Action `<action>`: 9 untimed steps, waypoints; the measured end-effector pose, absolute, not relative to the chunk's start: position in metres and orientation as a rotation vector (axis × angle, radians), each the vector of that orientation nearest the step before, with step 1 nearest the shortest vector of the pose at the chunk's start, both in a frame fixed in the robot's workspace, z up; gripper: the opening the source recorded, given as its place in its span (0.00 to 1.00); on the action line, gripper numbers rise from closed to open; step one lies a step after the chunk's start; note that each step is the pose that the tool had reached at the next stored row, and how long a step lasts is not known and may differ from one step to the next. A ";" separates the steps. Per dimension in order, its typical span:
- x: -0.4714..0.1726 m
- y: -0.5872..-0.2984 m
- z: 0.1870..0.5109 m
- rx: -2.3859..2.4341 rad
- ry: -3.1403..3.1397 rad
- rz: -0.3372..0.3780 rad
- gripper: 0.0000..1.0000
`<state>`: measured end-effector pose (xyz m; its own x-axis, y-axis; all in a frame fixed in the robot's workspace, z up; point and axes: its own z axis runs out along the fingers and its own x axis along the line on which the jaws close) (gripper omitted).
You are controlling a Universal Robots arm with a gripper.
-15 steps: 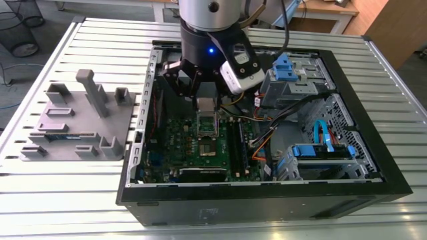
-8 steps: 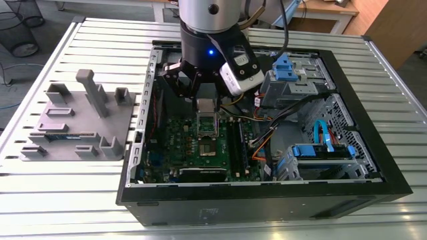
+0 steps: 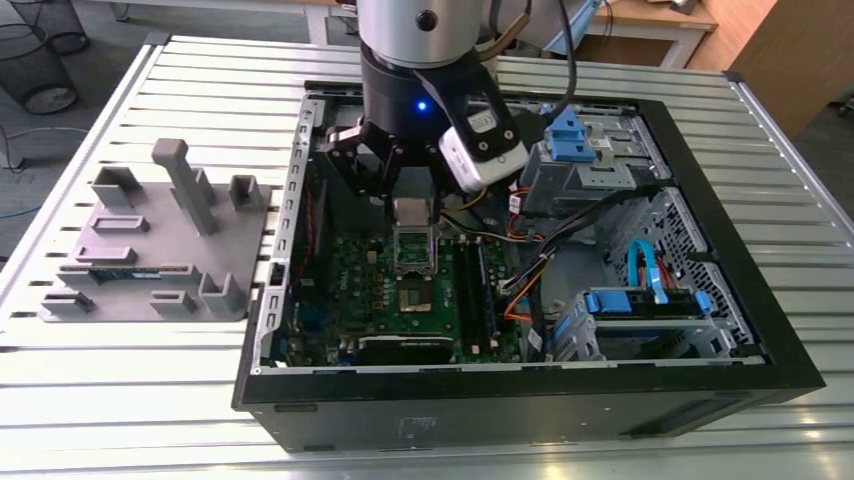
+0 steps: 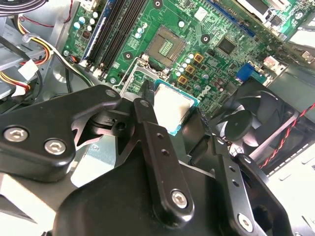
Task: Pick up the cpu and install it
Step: 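Place the cpu into insertion slot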
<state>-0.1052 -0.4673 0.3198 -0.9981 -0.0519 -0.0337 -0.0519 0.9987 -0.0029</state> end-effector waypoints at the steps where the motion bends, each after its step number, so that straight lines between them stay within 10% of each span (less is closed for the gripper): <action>1: -0.105 -0.467 0.320 -0.079 3.107 -0.003 0.47; 9: -0.105 -0.467 0.318 -0.064 3.107 -0.003 0.47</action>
<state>-0.1052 -0.4673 0.3184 -0.9986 -0.0411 -0.0337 -0.0410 0.9992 -0.0029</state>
